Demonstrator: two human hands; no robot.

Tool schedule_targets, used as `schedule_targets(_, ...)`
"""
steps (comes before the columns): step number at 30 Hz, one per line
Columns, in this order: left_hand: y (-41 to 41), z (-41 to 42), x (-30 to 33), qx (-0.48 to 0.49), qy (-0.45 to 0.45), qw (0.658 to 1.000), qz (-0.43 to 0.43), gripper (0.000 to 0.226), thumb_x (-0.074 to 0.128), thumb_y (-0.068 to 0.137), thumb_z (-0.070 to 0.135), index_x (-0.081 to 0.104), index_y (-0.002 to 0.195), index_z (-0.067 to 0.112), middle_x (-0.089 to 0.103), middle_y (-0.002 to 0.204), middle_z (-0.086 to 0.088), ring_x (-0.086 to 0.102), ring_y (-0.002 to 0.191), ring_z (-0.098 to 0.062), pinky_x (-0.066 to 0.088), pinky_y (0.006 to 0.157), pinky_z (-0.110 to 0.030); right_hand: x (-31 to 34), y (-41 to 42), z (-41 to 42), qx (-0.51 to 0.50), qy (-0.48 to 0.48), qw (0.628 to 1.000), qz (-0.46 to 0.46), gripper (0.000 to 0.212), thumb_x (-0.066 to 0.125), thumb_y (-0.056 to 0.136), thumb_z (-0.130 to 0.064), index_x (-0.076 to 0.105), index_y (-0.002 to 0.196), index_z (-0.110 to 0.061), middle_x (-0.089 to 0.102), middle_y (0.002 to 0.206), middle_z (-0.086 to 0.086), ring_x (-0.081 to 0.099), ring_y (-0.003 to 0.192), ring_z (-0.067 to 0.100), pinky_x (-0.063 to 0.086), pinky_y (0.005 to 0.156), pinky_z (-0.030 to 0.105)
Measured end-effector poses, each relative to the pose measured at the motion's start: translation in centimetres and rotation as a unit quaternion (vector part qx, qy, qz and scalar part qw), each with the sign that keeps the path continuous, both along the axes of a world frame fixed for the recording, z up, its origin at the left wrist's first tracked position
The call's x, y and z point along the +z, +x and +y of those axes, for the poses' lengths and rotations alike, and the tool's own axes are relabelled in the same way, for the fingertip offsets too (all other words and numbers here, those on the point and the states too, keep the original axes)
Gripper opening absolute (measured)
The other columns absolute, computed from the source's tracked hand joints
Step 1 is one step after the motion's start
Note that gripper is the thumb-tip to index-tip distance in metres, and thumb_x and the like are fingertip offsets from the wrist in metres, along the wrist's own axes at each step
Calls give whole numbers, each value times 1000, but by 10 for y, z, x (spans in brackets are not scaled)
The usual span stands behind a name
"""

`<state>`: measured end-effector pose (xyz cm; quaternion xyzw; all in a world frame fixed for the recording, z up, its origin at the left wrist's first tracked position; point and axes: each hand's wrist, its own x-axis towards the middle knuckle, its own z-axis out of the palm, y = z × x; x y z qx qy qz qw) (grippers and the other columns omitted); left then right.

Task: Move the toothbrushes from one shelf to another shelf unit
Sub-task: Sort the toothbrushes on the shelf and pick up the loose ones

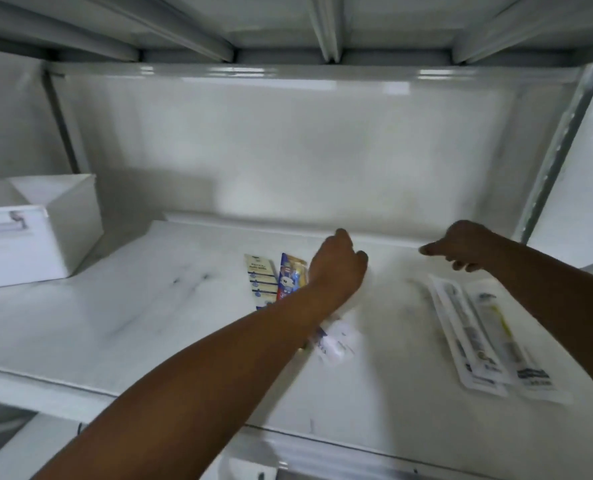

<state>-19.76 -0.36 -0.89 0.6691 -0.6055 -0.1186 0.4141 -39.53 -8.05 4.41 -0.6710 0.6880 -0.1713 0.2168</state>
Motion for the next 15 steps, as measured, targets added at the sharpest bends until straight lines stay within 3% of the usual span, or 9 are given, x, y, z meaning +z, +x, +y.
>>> schedule_targets(3,71,3,1,117,26,992,27,42,51,91,25,42,126,4,55,125,-16,58,108,-34,49,89,-39,-4,72,11,78,55,993,-75,47,71,83,-44,60,98,-1,65,76,9,58,54,17,42,51,21)
schedule_targets(5,109,8,-5,178,71,980,55,45,53,90,25,39,126,2,53,126,-19,59,109,-36,51,90,-43,-11,118,23,127,99,983,-88,50,70,82,-49,57,97,-3,63,73,8,56,51,15,40,47,19)
schedule_targets(7,132,15,-13,211,116,968,74,45,56,90,27,45,124,-1,57,125,-21,59,111,-37,50,90,-38,-23,152,32,161,136,974,-80,53,69,81,-53,55,98,-5,62,73,10,54,50,15,40,47,19)
schedule_targets(11,145,25,-29,156,177,969,71,50,58,92,40,64,112,-5,67,116,-23,63,108,-37,50,83,-34,-43,186,38,164,173,968,-71,42,72,78,-49,58,87,-10,54,62,9,44,42,13,37,40,12)
schedule_targets(15,142,26,-28,126,205,968,69,36,65,87,30,69,103,-2,71,100,-20,68,93,-33,43,65,-24,-52,193,37,156,188,967,-78,32,73,80,-36,53,75,-12,39,56,4,31,43,12,30,40,9)
